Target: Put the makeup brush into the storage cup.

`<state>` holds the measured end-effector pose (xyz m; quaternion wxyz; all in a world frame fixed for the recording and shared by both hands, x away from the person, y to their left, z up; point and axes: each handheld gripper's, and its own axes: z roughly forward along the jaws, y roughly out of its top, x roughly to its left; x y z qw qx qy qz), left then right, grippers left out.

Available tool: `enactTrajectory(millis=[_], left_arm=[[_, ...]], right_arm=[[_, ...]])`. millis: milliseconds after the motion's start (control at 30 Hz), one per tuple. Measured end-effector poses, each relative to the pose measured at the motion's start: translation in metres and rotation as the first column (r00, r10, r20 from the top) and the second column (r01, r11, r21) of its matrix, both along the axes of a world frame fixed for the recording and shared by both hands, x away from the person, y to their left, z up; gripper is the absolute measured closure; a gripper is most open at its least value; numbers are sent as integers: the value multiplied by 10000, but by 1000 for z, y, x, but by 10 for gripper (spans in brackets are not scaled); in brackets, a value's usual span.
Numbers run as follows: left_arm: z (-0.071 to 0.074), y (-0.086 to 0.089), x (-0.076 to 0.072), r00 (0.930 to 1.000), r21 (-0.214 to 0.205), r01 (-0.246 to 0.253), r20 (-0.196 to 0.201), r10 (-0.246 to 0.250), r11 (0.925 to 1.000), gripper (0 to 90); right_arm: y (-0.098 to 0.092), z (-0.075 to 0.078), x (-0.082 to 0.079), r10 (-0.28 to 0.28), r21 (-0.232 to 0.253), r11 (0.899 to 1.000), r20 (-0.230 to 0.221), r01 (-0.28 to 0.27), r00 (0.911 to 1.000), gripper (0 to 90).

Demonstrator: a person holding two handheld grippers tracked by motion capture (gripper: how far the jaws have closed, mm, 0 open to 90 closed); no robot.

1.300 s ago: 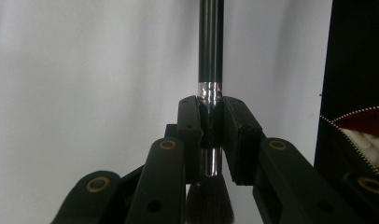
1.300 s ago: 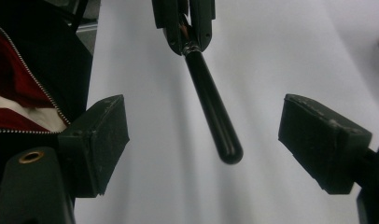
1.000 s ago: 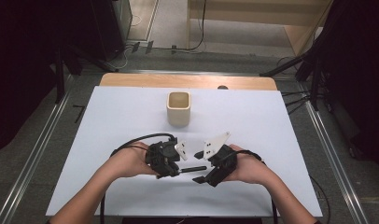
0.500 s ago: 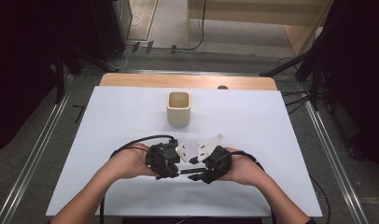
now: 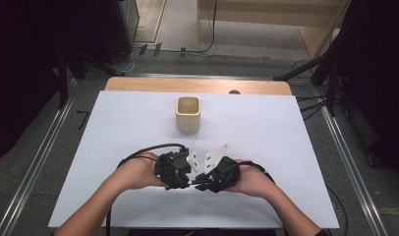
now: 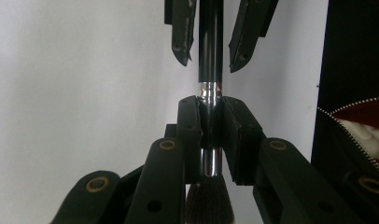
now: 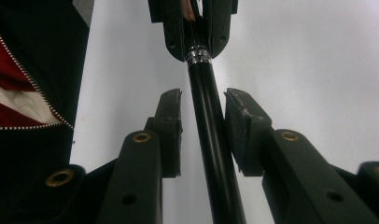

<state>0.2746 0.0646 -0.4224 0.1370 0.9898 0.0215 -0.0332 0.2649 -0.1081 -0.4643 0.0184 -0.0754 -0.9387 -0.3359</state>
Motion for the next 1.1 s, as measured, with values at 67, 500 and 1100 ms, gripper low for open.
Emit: enactTrajectory(millis=[67, 500, 1100], left_arm=[[0, 0, 0, 10000, 19, 78, -4, -78, 10000, 781], [0, 1, 1, 9999, -204, -20, -143, 17, 9998, 757], [12, 18, 9, 9978, -1270, -639, -252, 612, 9898, 504]], right_arm=[[0, 0, 0, 17, 11, 10000, 56, -17, 10000, 743], [-1, -2, -1, 252, 12, 9997, -189, -252, 9995, 791], [-7, -1, 2, 70, 49, 10000, -181, -69, 9998, 795]])
